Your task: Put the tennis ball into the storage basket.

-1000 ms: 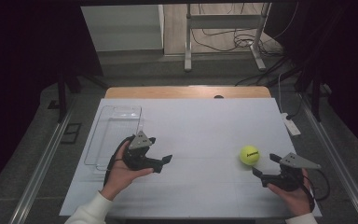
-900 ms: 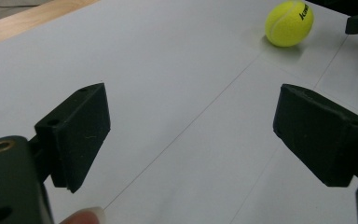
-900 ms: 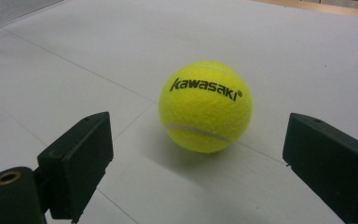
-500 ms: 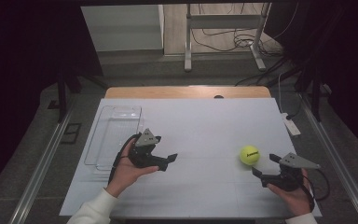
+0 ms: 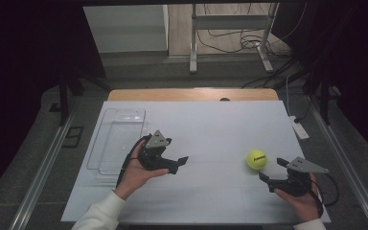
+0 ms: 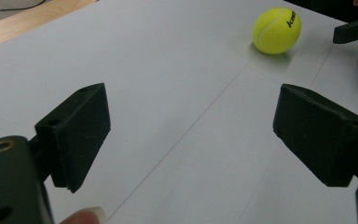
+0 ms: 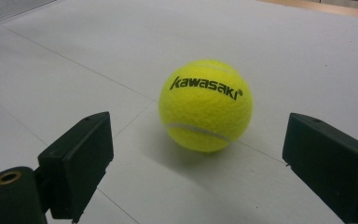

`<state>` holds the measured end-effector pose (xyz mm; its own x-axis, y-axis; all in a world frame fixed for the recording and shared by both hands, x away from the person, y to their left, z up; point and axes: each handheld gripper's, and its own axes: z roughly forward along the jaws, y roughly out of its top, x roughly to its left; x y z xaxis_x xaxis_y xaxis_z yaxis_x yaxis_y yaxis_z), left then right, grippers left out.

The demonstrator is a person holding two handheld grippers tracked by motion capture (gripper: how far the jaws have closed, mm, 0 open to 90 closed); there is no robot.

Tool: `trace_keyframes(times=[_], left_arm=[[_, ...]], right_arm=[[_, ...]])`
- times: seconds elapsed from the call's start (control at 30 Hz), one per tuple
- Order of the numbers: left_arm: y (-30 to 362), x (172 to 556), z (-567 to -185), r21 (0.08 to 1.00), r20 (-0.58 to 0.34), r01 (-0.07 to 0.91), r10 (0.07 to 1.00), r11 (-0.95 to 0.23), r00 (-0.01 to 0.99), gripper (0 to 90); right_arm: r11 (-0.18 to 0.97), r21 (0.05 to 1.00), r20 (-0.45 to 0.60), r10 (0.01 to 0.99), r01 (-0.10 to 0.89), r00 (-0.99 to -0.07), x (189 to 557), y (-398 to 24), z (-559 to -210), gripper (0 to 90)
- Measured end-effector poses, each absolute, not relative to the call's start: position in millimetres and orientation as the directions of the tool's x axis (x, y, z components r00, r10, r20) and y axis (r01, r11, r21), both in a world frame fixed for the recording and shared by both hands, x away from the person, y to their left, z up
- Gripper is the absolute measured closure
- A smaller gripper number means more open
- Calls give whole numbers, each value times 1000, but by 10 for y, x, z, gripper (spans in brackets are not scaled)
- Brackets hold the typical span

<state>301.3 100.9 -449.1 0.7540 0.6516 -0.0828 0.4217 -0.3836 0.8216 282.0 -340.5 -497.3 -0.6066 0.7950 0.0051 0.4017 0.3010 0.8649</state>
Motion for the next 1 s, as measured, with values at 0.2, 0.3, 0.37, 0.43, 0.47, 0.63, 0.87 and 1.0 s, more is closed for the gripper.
trace_keyframes(times=[0.2, 0.3, 0.37, 0.43, 0.47, 0.63, 0.87, 1.0], left_arm=[[955, 3040, -4475, 822, -85, 418, 642, -387, 762, 122], [915, 3051, -4462, 824, -84, 413, 637, -388, 766, 121], [891, 3058, -4455, 826, -84, 409, 633, -387, 769, 121], [870, 3064, -4451, 827, -87, 409, 630, -386, 771, 121], [856, 3072, -4449, 826, -86, 407, 627, -390, 774, 121], [813, 3111, -4447, 826, -117, 419, 611, -378, 783, 120], [750, 3148, -4442, 827, -111, 410, 604, -383, 789, 120], [693, 3170, -4453, 823, -104, 405, 594, -399, 797, 120]], right_arm=[[304, 862, 7, 793, 405, -610, 2822, -3402, -4977, 91], [304, 862, 8, 793, 406, -610, 2824, -3402, -4980, 91], [303, 861, 10, 793, 408, -609, 2825, -3406, -4981, 90], [304, 860, 10, 793, 410, -609, 2825, -3406, -4983, 90], [305, 860, 10, 792, 410, -610, 2826, -3405, -4985, 90], [304, 859, 11, 793, 411, -609, 2827, -3408, -4986, 90], [305, 858, 13, 792, 413, -611, 2830, -3403, -4989, 89], [305, 859, 11, 793, 412, -609, 2824, -3409, -4986, 89]])
